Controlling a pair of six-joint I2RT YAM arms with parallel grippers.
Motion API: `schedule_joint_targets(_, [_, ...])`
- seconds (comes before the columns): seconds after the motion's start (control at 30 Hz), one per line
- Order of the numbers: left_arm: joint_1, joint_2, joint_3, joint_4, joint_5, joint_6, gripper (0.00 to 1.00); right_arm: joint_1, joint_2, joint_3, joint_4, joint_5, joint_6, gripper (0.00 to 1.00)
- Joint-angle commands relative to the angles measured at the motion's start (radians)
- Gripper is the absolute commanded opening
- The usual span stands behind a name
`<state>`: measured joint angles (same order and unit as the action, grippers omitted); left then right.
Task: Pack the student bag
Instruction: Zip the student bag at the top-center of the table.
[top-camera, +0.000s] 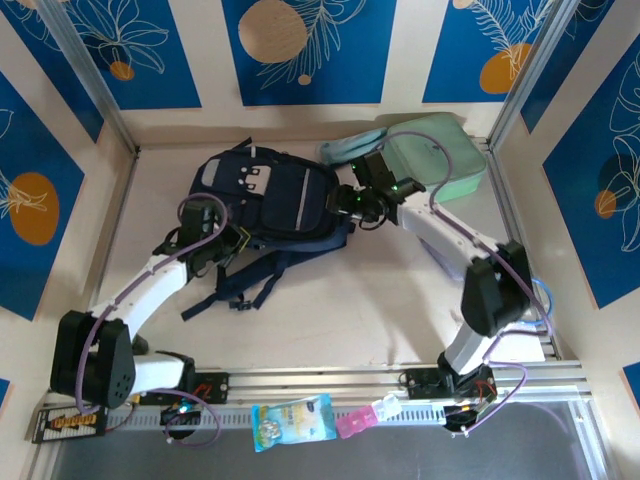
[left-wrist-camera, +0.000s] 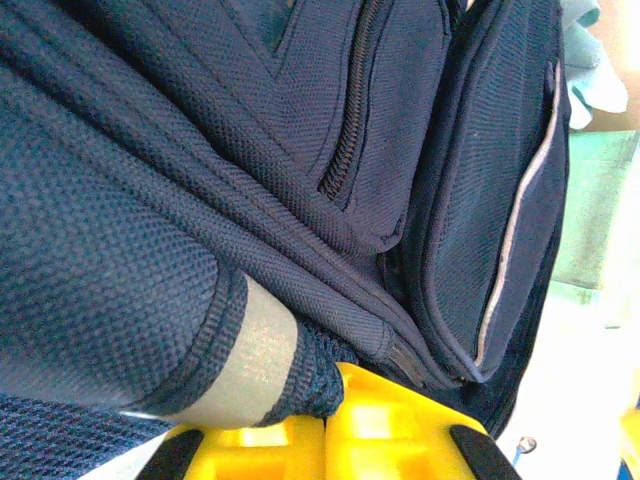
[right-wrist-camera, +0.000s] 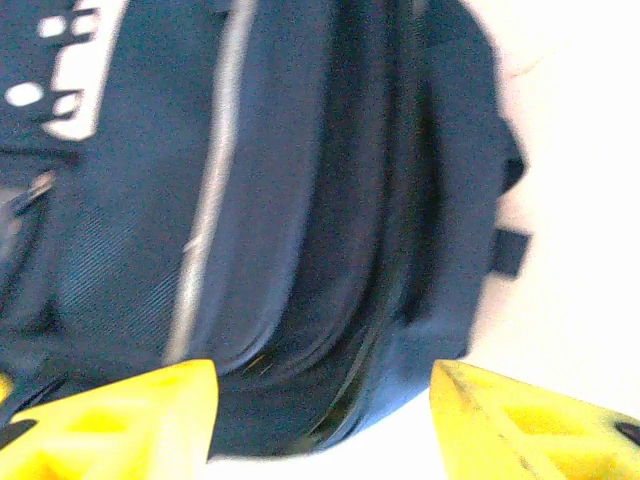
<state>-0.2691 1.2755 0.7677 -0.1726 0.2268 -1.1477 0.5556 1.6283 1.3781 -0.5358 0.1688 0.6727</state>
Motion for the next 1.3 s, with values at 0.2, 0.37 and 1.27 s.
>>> schedule_joint_targets(0.2, [-0.038, 0.036, 0.126, 0.056, 0.062, -0.058, 0.0, 0.321, 0.031, -0.016, 0.098, -0.002, -0.107, 0.43])
schedule_joint_targets(0.37, [-0.038, 0.034, 0.14, 0.05, 0.079, -0.071, 0.0, 0.373, 0.155, 0.038, 0.17, 0.036, -0.155, 0.34])
schedule_joint_targets(1.27, [-0.038, 0.071, 0.127, 0.088, 0.111, -0.119, 0.0, 0.348, 0.37, 0.225, 0.145, 0.305, -0.108, 0.28])
